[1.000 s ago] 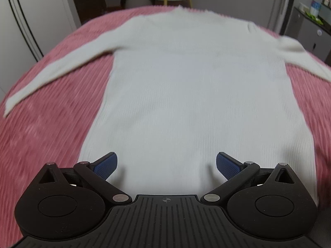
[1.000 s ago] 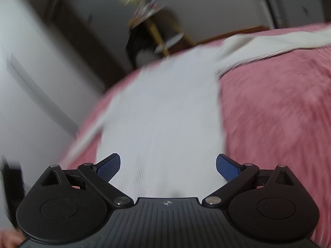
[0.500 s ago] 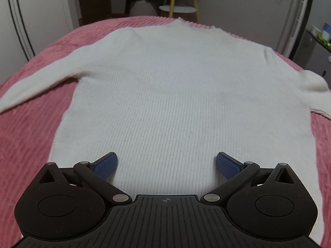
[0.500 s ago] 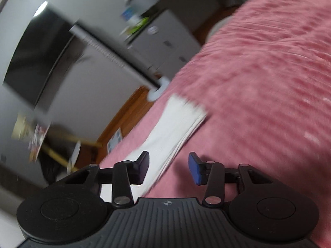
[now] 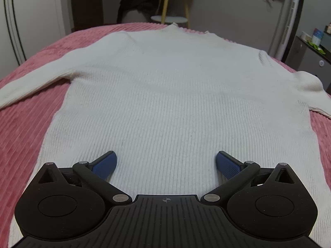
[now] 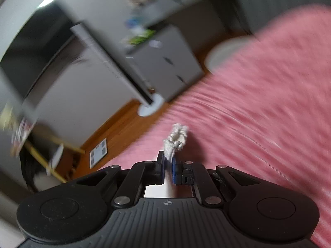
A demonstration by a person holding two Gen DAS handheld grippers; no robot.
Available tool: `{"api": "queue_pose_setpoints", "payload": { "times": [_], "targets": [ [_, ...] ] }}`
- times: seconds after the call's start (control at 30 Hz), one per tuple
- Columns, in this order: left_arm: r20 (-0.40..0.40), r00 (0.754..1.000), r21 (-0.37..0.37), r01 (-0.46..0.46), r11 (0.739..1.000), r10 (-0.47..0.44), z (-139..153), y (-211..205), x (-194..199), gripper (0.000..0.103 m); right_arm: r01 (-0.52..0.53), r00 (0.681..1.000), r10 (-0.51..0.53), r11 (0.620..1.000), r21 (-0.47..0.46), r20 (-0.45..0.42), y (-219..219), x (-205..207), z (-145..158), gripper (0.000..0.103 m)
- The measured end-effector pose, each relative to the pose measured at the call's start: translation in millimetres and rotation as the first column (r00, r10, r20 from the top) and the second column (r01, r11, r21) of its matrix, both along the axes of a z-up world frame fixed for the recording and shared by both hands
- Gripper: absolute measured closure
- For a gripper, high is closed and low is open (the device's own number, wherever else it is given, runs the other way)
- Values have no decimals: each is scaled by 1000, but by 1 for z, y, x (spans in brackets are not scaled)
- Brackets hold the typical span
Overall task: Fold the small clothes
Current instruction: 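Carry the cuff across the sweater body with the right tool and release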
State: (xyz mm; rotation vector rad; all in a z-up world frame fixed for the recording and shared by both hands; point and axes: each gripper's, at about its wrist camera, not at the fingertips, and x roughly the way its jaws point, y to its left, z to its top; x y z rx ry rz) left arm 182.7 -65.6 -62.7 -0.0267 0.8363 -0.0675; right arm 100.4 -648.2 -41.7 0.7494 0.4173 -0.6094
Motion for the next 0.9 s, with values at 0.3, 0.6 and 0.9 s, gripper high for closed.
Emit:
{"api": "queue_pose_setpoints", "payload": {
  "times": [0.3,0.6,0.9],
  "targets": [
    [27,997,-18,70,997,-69,-4,10,-3,0,-596,754,652,730,-333,79,224,57,77,93],
    [-11,997,-68,74,995,-75,11,16,4,0,-543,825,560,822,-171,70,276,27,36,45],
    [-48,987,-399,122,909,-153,35,-12,83,1,-427,904,427,904,10,-33,250,6,-37,60]
  ]
}}
